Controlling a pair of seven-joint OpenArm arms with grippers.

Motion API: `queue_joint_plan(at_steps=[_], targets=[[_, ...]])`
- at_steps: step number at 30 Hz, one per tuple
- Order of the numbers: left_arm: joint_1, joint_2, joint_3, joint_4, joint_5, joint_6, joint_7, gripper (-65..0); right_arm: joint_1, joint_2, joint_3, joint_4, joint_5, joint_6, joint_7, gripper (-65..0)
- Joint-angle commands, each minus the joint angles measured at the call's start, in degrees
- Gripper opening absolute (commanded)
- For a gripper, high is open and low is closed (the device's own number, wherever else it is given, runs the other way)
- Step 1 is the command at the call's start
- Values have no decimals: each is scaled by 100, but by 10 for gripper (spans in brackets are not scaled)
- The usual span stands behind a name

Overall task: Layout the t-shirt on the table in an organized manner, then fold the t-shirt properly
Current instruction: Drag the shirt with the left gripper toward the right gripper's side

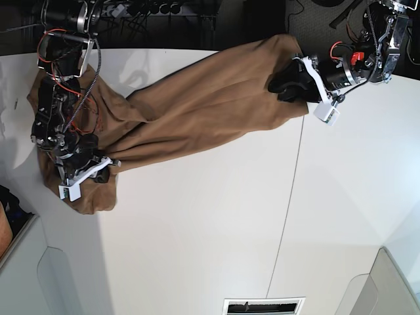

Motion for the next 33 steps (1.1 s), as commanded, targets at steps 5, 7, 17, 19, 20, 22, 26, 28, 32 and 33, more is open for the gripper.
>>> queue_joint_plan(at_steps=[5,7,17,19,20,22,26,28,32,33], targets=[[15,31,214,492,-675,14,817,-351,66,372,26,17,-179,-109,-142,-650],[15,35,293,693,-697,14,850,-351,79,409,26,17,-184,-111,-57,-650],[-490,-24,269,905,378,14,804,-351,79,402,42,227,315,-42,76,-650],[-608,-116,269,885,393,14,767,-351,76,382,42,496,496,9,-61,-650],[-638,-166,269,863,393,14,761,-351,76,372,39,673,601,11,-203,-650],[-645,-210,271,835,391,14,763,-351,52,376,42,1060,859,85,-531,-650],[-579,-214,293,811,341,14,752,-359,46,372,37,1419,1381,328,-1084,-650],[-546,-216,334,811,404,14,710,-445,4,337,35,1419,1729,501,-1231,-650],[-540,-216,437,811,688,14,643,-534,-240,120,9,1425,2166,723,-1316,-650],[-542,-223,435,811,761,14,577,-534,-310,33,0,1427,2238,778,-1357,-650]])
